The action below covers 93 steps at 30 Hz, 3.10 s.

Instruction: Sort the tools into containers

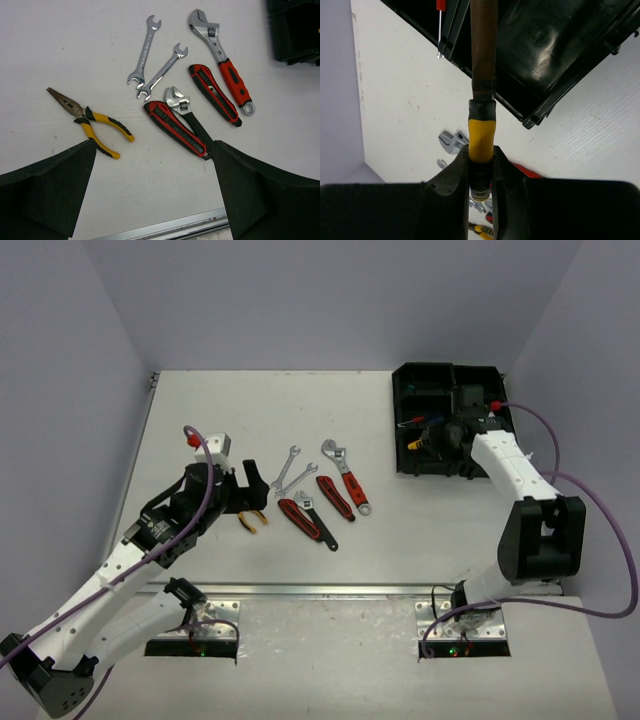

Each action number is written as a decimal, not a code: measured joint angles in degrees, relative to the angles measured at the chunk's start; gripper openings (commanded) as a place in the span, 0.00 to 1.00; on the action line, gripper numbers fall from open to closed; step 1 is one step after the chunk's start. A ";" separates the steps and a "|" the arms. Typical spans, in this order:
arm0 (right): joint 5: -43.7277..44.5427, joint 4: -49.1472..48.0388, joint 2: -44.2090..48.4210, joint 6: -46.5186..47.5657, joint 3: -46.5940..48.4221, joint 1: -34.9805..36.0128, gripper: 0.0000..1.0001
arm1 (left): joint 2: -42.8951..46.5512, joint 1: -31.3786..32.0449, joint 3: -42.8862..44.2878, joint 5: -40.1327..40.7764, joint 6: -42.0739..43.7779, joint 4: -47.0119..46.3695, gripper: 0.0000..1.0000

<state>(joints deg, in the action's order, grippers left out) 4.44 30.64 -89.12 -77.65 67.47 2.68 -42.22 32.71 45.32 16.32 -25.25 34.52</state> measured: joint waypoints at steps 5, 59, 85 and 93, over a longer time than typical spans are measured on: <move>-0.45 0.13 -3.05 -6.72 1.63 -0.63 0.00 | 0.14 0.00 -0.05 -0.62 0.19 0.00 1.00; -26.34 -4.44 11.10 37.61 -9.83 11.83 0.99 | -34.72 -8.59 -1.94 13.47 -34.02 6.77 0.61; -40.16 -10.18 17.83 44.03 -16.42 12.63 0.99 | -41.27 -10.56 -7.59 6.64 -28.50 -9.76 0.00; -44.79 -17.12 13.58 44.89 -16.46 23.05 0.99 | -22.94 -0.32 -11.88 5.51 -26.83 -7.62 0.00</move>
<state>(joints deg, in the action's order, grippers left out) -40.35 13.52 -75.54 -32.76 51.00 25.73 -65.16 32.39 33.44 21.82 -52.08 26.90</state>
